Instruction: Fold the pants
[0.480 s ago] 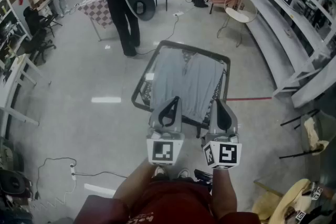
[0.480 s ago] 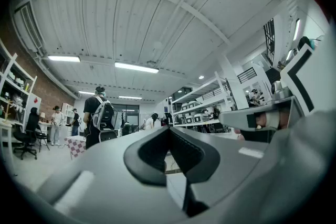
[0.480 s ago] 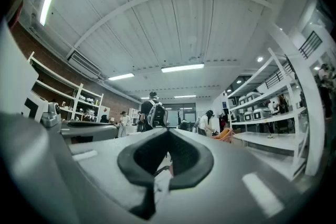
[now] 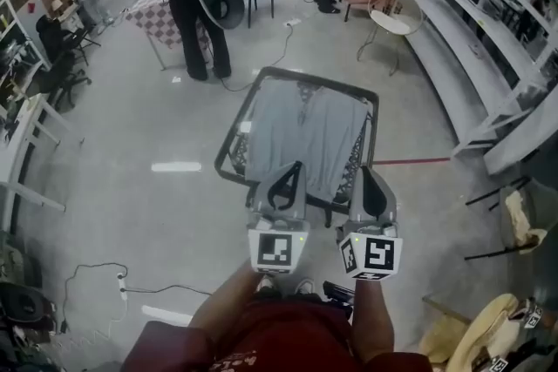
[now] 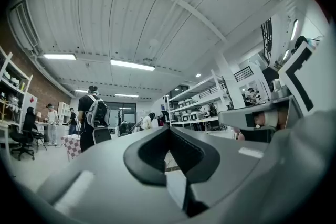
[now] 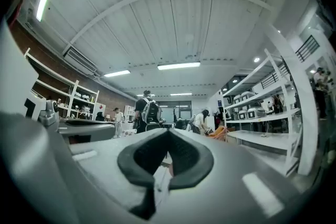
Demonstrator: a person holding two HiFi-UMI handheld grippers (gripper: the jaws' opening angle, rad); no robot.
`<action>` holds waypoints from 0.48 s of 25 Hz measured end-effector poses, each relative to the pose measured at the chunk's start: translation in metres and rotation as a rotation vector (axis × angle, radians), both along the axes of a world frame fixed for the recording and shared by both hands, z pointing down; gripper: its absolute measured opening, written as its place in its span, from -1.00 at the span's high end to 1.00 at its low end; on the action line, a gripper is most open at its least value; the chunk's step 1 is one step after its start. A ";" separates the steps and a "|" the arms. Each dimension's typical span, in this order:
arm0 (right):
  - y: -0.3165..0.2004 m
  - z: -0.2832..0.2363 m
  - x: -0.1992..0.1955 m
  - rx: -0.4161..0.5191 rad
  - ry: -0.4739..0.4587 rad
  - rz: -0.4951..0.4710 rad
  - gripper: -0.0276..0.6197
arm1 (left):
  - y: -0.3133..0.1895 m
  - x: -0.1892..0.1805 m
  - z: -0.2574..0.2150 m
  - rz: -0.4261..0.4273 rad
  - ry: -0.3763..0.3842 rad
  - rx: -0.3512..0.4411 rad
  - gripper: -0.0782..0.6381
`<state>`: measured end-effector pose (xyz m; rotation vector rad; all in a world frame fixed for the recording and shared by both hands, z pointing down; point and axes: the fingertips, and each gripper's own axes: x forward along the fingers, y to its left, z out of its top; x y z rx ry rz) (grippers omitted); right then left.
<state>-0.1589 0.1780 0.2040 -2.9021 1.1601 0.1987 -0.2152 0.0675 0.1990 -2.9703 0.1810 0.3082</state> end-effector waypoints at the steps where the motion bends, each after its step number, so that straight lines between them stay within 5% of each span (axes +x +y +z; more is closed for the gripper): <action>1: 0.002 0.002 0.002 0.000 -0.004 0.003 0.91 | 0.001 0.001 0.001 0.000 -0.004 0.004 0.77; 12: 0.046 -0.003 0.028 0.057 0.014 0.012 0.91 | 0.046 0.035 0.004 0.028 -0.005 -0.010 0.77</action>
